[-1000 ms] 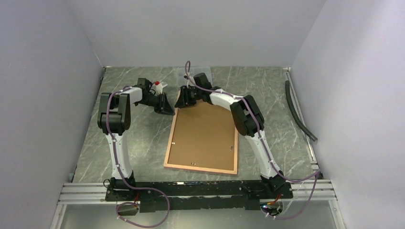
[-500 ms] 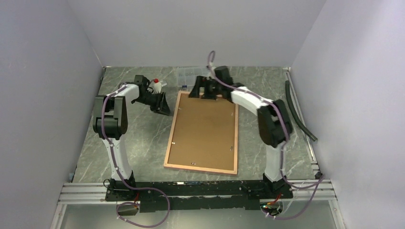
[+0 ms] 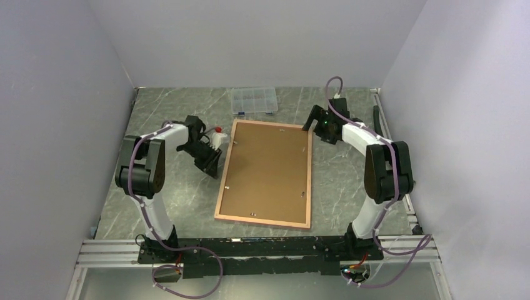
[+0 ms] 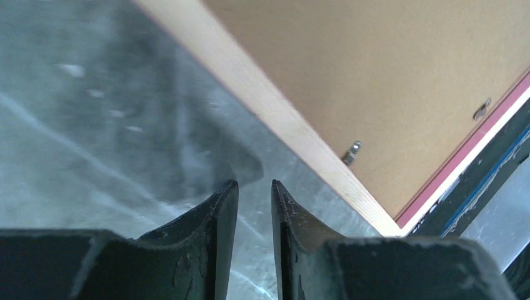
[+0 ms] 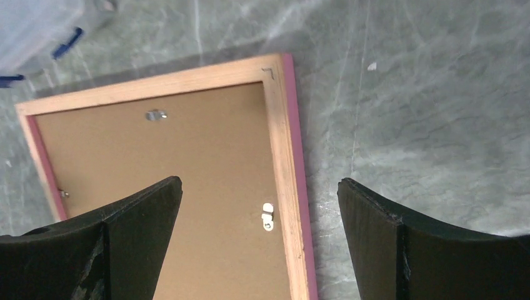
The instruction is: Put the photo into the frame
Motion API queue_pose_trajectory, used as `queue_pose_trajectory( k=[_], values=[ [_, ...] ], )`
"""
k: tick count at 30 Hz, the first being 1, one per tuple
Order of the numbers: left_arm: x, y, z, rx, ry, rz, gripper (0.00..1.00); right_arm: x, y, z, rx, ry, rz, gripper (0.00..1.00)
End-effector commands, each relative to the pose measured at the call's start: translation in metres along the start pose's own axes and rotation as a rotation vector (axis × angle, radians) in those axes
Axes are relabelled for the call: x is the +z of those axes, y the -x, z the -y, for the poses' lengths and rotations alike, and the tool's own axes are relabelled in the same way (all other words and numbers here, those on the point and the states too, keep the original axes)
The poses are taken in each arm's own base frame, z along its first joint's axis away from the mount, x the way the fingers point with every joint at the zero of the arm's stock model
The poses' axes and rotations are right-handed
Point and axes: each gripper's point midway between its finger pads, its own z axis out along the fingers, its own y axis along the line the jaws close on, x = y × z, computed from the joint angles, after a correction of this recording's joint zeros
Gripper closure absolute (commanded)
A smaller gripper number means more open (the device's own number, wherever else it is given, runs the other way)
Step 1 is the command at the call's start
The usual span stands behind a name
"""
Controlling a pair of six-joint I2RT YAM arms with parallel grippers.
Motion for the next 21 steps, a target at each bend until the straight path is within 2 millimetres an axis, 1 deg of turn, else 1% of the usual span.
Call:
queue_pose_trajectory(
  k=[1, 5, 7, 9, 12, 14, 16, 18, 21],
  values=[
    [0.008, -0.023, 0.013, 0.204, 0.048, -0.113, 0.67, 0.017, -0.016, 0.005, 0.043, -0.004, -0.065, 0.0],
    [0.017, -0.031, 0.033, 0.278, 0.019, -0.148, 0.69, 0.029, -0.028, -0.008, 0.082, 0.085, -0.109, 0.0],
    [0.021, -0.034, 0.043, 0.304, -0.006, -0.155, 0.7, 0.037, -0.03, -0.016, 0.099, 0.122, -0.141, 0.0],
    [0.026, -0.038, 0.053, 0.34, -0.027, -0.171, 0.71, 0.043, -0.031, -0.028, 0.121, 0.176, -0.166, 0.0],
    [0.035, -0.04, 0.069, 0.388, -0.072, -0.175, 0.72, 0.053, -0.029, -0.057, 0.128, 0.249, -0.198, 0.0],
    [0.042, -0.043, 0.081, 0.427, -0.1, -0.206, 0.73, 0.061, -0.035, -0.076, 0.095, 0.258, -0.232, 0.0],
    [0.048, -0.043, 0.095, 0.456, -0.132, -0.239, 0.73, 0.067, -0.044, -0.093, 0.063, 0.264, -0.261, 0.0],
    [0.052, -0.041, 0.11, 0.481, -0.164, -0.261, 0.73, 0.072, -0.057, -0.106, 0.036, 0.259, -0.291, 0.0],
    [0.056, -0.041, 0.132, 0.515, -0.214, -0.286, 0.73, 0.074, -0.073, -0.12, 0.029, 0.269, -0.322, 0.0]
  ],
)
